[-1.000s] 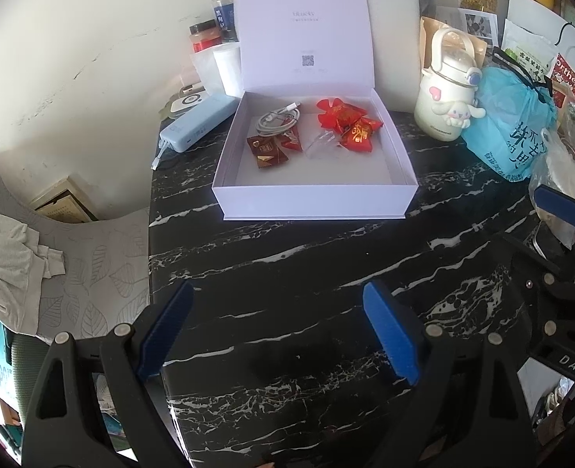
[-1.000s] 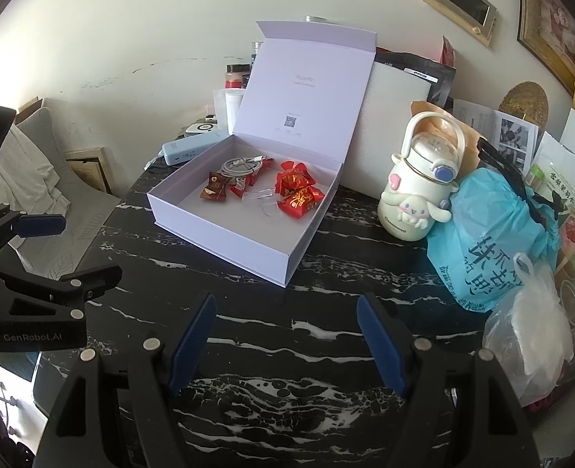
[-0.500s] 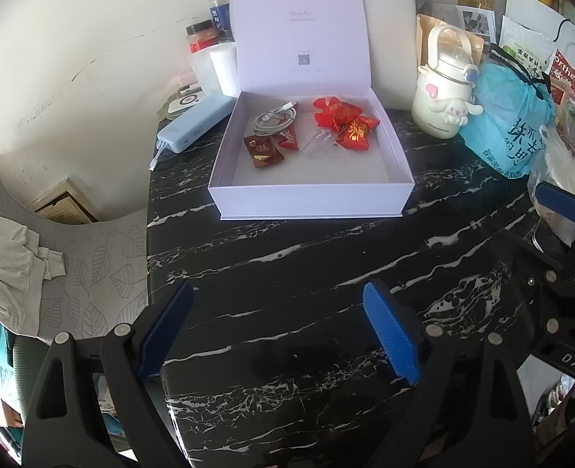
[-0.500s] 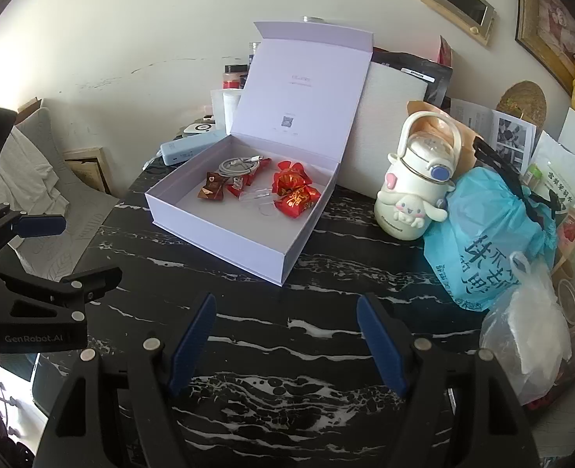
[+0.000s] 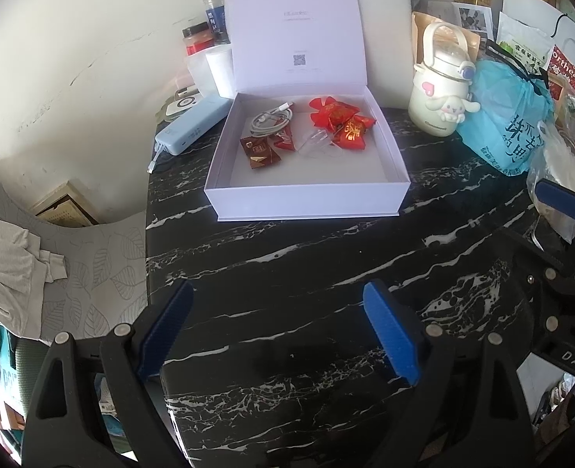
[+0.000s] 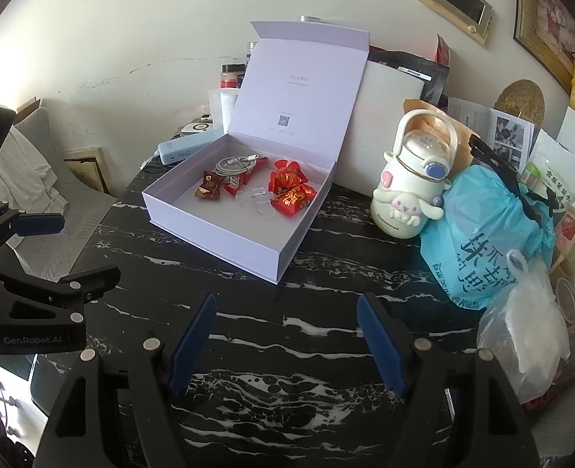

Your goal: Organize objects

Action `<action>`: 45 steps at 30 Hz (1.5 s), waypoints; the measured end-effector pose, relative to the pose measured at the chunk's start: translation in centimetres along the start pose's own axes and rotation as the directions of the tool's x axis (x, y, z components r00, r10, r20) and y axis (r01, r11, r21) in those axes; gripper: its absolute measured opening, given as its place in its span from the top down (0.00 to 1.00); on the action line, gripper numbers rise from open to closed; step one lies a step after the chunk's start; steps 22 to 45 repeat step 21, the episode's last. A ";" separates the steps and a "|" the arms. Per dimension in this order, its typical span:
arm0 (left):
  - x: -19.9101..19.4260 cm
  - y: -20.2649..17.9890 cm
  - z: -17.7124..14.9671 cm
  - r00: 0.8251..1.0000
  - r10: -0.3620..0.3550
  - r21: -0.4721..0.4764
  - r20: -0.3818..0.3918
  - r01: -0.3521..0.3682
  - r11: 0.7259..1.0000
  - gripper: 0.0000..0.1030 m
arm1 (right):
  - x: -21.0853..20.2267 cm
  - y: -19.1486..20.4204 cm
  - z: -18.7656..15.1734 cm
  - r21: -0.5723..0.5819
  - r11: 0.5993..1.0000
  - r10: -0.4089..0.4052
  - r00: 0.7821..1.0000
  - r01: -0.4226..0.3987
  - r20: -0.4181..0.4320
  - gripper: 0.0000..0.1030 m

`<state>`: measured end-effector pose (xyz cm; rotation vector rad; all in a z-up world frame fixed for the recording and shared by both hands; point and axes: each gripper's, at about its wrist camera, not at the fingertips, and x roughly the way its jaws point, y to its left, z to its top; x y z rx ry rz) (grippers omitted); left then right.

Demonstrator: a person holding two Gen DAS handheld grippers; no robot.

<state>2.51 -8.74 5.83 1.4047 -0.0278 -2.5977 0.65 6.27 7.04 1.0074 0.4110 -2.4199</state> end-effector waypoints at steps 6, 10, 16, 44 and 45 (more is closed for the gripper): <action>0.0 -0.2 0.0 1.000 0.011 0.004 -0.001 -0.011 1.000 0.14 | -0.1 -0.1 -0.2 0.002 1.000 -0.004 1.000 0.004 -0.006 0.27; 0.0 -0.1 -0.2 1.000 0.005 0.008 -0.004 -0.004 1.000 0.14 | 0.0 0.0 -0.4 0.005 1.000 -0.006 1.000 0.006 -0.014 0.27; 0.2 -0.1 -0.6 1.000 -0.009 0.006 -0.008 0.009 1.000 0.14 | 0.0 -0.1 -0.8 0.010 1.000 -0.009 1.000 0.010 -0.019 0.27; 0.9 -0.3 -1.0 1.000 0.000 0.006 -0.013 0.000 1.000 0.14 | 0.5 -0.1 -1.5 0.021 1.000 -0.012 0.999 0.013 -0.037 0.27; 0.9 -0.3 -1.0 1.000 0.000 0.006 -0.013 0.000 1.000 0.14 | 0.5 -0.1 -1.5 0.021 1.000 -0.012 0.999 0.013 -0.037 0.27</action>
